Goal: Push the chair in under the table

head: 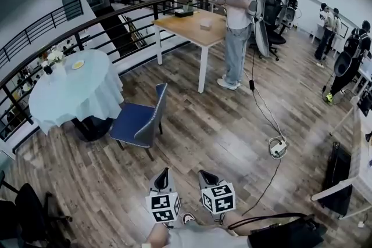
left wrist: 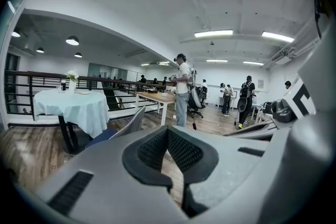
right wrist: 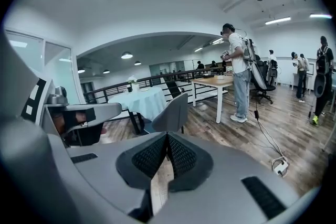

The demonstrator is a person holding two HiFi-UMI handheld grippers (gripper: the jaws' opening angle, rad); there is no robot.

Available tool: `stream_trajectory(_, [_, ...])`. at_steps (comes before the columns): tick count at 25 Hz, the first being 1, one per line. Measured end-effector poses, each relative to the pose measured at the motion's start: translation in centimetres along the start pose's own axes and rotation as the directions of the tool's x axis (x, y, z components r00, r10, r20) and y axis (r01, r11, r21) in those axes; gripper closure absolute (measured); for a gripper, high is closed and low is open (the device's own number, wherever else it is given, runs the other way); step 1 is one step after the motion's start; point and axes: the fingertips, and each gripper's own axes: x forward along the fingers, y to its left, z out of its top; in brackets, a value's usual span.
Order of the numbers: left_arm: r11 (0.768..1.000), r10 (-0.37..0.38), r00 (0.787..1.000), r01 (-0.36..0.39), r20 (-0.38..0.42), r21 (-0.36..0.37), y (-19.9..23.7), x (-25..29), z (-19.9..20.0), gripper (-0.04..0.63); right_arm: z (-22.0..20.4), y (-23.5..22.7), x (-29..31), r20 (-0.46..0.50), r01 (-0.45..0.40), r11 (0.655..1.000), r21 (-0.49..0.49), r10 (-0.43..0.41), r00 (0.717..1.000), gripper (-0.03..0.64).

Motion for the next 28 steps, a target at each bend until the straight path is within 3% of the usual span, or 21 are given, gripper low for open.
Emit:
stream_trajectory(15, [0.999,-0.039,0.999,0.040,-0.035,0.016,2.2,6.5,1.0,0.595,2.4,-3.4,5.5,-0.027,0.053,0.997,0.048,-0.051,0.998,0.600])
stream_trajectory(28, [0.999,0.041,0.998,-0.042,-0.037,-0.014,4.7,9.2,1.6,0.595,4.3,-4.1,10.0,-0.046,-0.004,1.000,0.011,0.005,0.999,0.600])
